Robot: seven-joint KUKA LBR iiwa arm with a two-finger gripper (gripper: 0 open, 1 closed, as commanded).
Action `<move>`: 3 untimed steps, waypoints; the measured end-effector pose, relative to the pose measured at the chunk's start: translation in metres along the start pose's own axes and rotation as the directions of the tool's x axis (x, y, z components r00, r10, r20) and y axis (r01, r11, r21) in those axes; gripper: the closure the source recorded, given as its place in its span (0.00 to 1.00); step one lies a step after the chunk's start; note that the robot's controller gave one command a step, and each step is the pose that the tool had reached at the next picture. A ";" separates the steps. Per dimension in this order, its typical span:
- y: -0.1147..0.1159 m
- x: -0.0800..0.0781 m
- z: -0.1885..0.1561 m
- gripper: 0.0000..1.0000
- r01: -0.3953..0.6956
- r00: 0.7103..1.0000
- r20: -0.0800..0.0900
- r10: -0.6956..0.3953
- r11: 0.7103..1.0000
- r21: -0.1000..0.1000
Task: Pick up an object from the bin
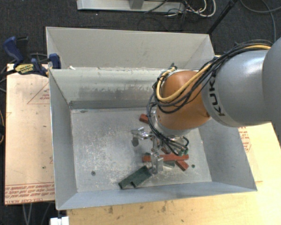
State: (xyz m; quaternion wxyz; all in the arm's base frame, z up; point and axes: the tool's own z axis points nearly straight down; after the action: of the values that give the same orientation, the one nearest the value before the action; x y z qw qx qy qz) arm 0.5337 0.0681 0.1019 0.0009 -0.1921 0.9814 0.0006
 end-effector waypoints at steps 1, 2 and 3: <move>0.013 0.007 0.033 0.00 0.051 0.999 -0.005 -0.051 0.999 0.000; 0.018 0.018 0.027 1.00 0.224 0.974 0.015 -0.224 0.974 0.006; 0.018 0.018 0.027 1.00 0.224 0.974 0.015 -0.224 0.975 0.006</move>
Offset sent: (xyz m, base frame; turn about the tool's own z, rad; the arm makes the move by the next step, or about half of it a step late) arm -0.0291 0.0076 -0.0319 -0.2298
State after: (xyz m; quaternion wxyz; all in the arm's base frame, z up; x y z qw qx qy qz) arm 0.5103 0.0778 0.0752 0.0090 -0.3015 0.9534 0.0000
